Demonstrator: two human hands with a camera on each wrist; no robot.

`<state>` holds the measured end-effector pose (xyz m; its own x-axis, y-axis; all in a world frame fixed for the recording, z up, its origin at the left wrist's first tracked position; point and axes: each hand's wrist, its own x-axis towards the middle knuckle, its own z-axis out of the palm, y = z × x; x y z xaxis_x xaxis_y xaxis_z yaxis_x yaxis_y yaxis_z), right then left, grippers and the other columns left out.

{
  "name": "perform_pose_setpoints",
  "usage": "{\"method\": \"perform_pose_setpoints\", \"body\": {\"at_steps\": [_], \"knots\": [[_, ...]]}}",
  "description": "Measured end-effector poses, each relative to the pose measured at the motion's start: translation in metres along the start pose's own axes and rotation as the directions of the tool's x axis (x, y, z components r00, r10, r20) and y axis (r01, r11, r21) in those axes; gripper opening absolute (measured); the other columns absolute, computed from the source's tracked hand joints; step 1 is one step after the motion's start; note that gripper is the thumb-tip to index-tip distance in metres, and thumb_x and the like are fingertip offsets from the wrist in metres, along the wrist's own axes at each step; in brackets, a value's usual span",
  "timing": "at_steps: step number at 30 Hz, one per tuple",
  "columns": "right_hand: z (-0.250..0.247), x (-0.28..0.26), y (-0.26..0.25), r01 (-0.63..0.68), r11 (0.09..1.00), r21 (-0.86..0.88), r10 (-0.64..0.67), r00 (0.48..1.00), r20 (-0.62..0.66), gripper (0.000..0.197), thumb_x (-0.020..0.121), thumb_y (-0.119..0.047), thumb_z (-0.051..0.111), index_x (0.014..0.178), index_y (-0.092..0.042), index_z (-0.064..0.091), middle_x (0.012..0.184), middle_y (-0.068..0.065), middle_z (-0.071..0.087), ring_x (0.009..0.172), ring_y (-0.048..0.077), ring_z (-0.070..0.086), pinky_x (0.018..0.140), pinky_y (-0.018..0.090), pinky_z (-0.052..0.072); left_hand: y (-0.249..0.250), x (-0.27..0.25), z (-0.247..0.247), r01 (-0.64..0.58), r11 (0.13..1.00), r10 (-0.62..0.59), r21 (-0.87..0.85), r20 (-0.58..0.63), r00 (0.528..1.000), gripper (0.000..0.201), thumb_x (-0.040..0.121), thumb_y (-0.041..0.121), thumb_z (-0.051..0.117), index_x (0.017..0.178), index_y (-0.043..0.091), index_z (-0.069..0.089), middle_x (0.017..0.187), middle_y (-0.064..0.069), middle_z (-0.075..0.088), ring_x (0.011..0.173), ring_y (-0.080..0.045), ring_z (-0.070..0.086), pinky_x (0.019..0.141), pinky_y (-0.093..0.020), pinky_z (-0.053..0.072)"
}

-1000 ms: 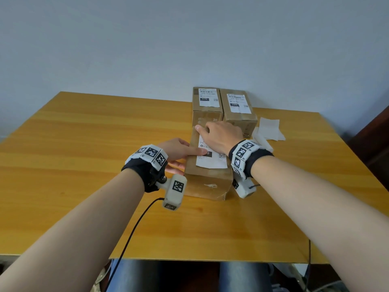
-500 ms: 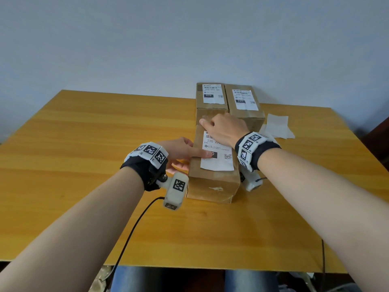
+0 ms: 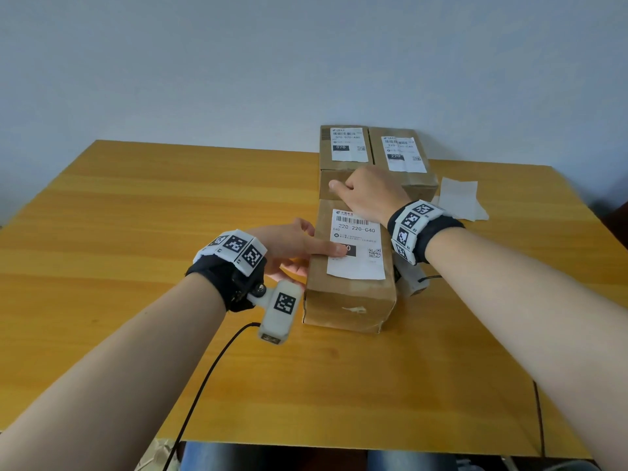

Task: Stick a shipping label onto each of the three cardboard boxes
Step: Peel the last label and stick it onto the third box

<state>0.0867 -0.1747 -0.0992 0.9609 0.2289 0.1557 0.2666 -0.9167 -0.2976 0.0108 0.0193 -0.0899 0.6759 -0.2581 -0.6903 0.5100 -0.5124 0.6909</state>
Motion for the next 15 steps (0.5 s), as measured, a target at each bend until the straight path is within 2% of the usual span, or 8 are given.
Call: {"method": "perform_pose_setpoints", "body": {"at_steps": [3,5,6,8,11,15], "knots": [[0.000,0.004,0.003,0.010,0.999,0.047,-0.010,1.000,0.005,0.066,0.106,-0.047,0.051,0.050,-0.016,0.037,0.046,-0.001,0.032,0.042,0.019,0.032,0.049,0.028,0.029,0.000,0.001,-0.001,0.007,1.000,-0.007,0.007,0.002,1.000,0.079,0.074,0.038,0.089,0.135,0.029,0.039,0.112,-0.003,0.075,0.107,-0.029,0.072,0.082,-0.051,0.062],[0.001,0.006,0.006,-0.001,0.996,0.091,0.001,1.000,0.002,0.065,0.105,-0.048,0.052,0.051,-0.012,0.046,0.047,-0.005,0.045,0.043,0.017,0.044,0.050,0.027,0.031,0.001,0.001,-0.002,0.010,1.000,-0.010,0.003,0.006,1.000,0.082,0.072,0.038,0.090,0.136,0.030,0.039,0.113,-0.004,0.075,0.112,-0.030,0.070,0.083,-0.053,0.061],[0.001,0.006,0.008,-0.011,0.993,0.117,0.011,1.000,-0.001,0.065,0.105,-0.048,0.053,0.054,-0.008,0.053,0.050,-0.007,0.053,0.046,0.014,0.051,0.051,0.026,0.033,0.000,0.001,-0.002,0.009,1.000,-0.009,-0.001,0.009,1.000,0.083,0.072,0.037,0.090,0.136,0.030,0.039,0.113,-0.004,0.075,0.111,-0.030,0.071,0.083,-0.054,0.061],[-0.001,0.005,0.008,-0.012,0.988,0.154,0.015,1.000,-0.014,0.063,0.105,-0.047,0.053,0.062,-0.003,0.065,0.056,-0.008,0.061,0.048,0.008,0.054,0.053,0.024,0.035,0.000,0.002,-0.002,0.002,1.000,-0.002,-0.010,0.010,1.000,0.082,0.073,0.036,0.090,0.137,0.030,0.039,0.112,-0.004,0.075,0.105,-0.028,0.073,0.083,-0.053,0.061],[-0.003,0.002,0.008,0.000,0.985,0.175,0.004,1.000,-0.023,0.059,0.107,-0.044,0.050,0.066,-0.007,0.069,0.057,-0.009,0.060,0.049,0.003,0.052,0.055,0.021,0.034,-0.002,0.002,-0.001,-0.012,1.000,0.012,-0.019,0.004,1.000,0.079,0.074,0.036,0.089,0.136,0.030,0.040,0.112,-0.004,0.075,0.095,-0.025,0.074,0.080,-0.049,0.062],[-0.010,-0.006,0.002,-0.025,0.976,0.214,0.022,1.000,0.016,0.057,0.111,-0.046,0.039,0.080,-0.011,0.072,0.063,-0.010,0.057,0.057,0.005,0.052,0.060,0.026,0.034,-0.004,-0.002,-0.001,-0.031,0.999,0.031,-0.020,-0.014,0.999,0.072,0.076,0.038,0.088,0.132,0.030,0.043,0.108,-0.002,0.076,0.091,-0.022,0.074,0.075,-0.045,0.063]]}}
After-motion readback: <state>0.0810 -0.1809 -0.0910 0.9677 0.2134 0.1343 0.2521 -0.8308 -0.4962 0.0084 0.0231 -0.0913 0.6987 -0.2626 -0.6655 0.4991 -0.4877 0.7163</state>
